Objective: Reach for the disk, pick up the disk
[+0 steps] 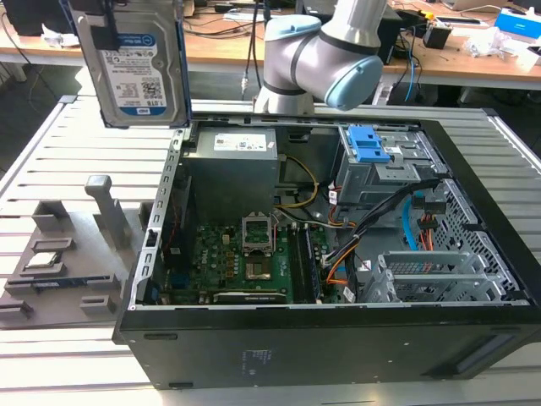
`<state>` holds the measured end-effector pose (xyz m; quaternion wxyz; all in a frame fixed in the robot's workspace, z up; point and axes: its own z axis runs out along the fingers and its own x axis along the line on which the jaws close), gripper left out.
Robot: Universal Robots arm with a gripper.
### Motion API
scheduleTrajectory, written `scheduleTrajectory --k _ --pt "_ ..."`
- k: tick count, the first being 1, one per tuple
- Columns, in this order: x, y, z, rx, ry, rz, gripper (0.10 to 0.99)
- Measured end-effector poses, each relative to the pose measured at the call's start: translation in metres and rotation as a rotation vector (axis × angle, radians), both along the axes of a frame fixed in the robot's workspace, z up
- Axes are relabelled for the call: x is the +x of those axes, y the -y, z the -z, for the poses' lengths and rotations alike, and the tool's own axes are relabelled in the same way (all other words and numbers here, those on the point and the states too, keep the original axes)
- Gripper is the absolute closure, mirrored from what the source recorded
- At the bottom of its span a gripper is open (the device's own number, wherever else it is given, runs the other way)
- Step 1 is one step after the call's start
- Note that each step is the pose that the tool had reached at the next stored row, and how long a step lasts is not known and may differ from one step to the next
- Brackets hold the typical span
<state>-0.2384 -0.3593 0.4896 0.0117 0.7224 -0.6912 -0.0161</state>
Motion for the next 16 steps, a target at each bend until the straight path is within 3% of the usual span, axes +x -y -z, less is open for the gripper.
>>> scheduleTrajectory --k 5,8,10,13,16 --pt "0.0234 0.0 0.0 0.0 0.0 0.0 0.718" --pt "0.0513 -0.0002 -0.0001 0.0 -0.0001 0.0 0.718" --pt "0.0618 -0.0002 0.0 0.0 0.0 0.0 0.718" --pt "0.0848 -0.0002 0.0 0.0 0.0 0.0 0.718" --pt "0.0997 -0.0003 -0.0001 0.0 -0.0001 0.0 0.718"
